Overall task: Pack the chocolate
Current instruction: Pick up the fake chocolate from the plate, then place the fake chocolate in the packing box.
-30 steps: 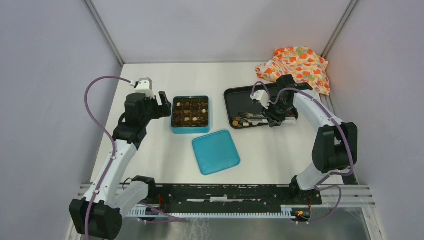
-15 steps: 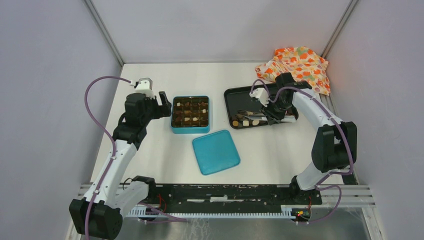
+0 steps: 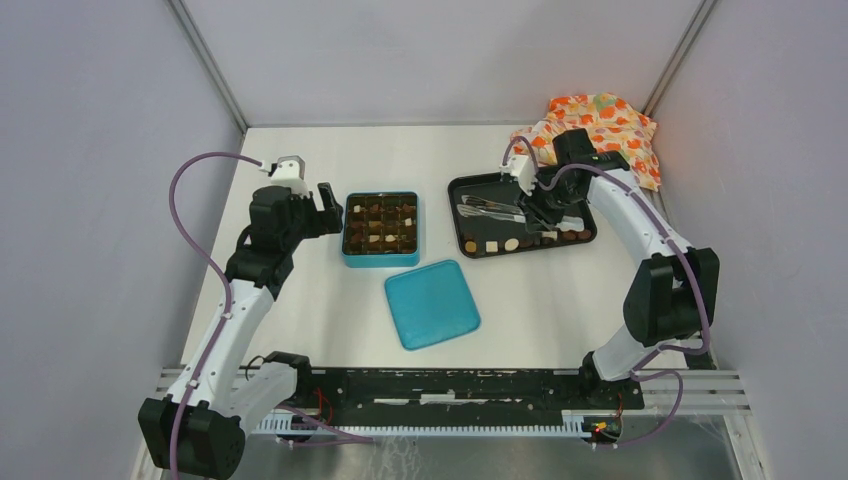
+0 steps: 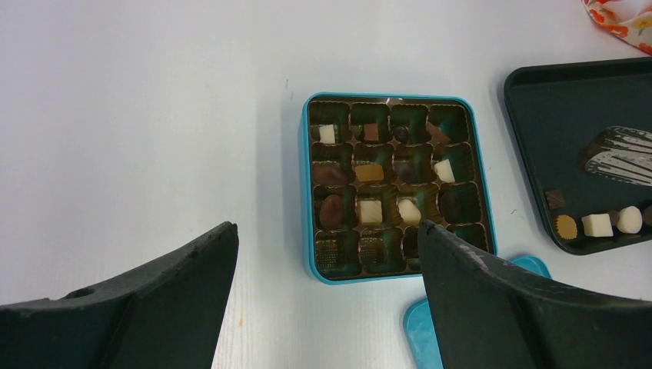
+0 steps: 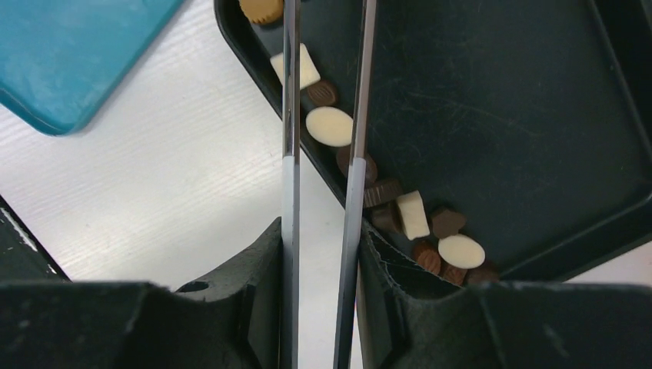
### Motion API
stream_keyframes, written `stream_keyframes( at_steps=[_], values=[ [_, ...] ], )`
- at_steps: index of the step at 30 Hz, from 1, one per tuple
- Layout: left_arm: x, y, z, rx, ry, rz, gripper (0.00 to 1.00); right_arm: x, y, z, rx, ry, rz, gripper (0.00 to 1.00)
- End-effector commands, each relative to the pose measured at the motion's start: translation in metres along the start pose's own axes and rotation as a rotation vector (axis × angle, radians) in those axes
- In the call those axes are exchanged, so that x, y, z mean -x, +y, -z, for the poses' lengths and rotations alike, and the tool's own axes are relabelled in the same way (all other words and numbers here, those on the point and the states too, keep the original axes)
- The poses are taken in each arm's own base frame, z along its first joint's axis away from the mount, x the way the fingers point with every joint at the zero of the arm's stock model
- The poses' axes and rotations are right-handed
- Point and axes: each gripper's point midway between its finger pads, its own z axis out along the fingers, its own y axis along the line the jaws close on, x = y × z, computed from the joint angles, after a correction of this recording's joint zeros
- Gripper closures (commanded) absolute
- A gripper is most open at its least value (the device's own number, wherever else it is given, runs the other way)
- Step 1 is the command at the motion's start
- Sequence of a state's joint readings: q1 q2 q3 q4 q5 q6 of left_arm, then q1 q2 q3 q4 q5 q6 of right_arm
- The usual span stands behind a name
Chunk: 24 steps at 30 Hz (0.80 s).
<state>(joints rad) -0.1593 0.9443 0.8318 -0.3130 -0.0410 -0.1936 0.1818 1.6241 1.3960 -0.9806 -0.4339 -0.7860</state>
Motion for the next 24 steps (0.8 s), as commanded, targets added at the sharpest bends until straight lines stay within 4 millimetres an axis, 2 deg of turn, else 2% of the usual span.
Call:
stream_keyframes(
  at_steps=[1,7,8,9,13,20,24],
  values=[
    [0.008,-0.005,0.001,-0.029,-0.028,-0.048,0.08,0.060,0.012,0.017,0.025,-0.196,0.069,0.85],
    [0.008,-0.002,0.001,-0.012,-0.028,-0.050,0.08,0.113,0.040,0.006,0.108,-0.282,0.152,0.86],
    [0.008,-0.001,0.000,-0.008,-0.028,-0.051,0.08,0.120,0.045,0.001,0.123,-0.284,0.159,0.86],
    [0.008,0.001,0.000,0.001,-0.030,-0.051,0.08,0.137,0.061,-0.014,0.166,-0.273,0.200,0.86],
    [0.008,0.002,0.001,0.009,-0.031,-0.052,0.08,0.159,0.080,-0.034,0.194,-0.257,0.249,0.85],
    [0.009,0.003,0.001,0.013,-0.034,-0.053,0.08,0.180,0.104,-0.063,0.235,-0.223,0.289,0.83],
    [0.009,0.003,0.001,0.011,-0.036,-0.051,0.08,0.181,0.112,-0.079,0.245,-0.187,0.295,0.81]
  ],
)
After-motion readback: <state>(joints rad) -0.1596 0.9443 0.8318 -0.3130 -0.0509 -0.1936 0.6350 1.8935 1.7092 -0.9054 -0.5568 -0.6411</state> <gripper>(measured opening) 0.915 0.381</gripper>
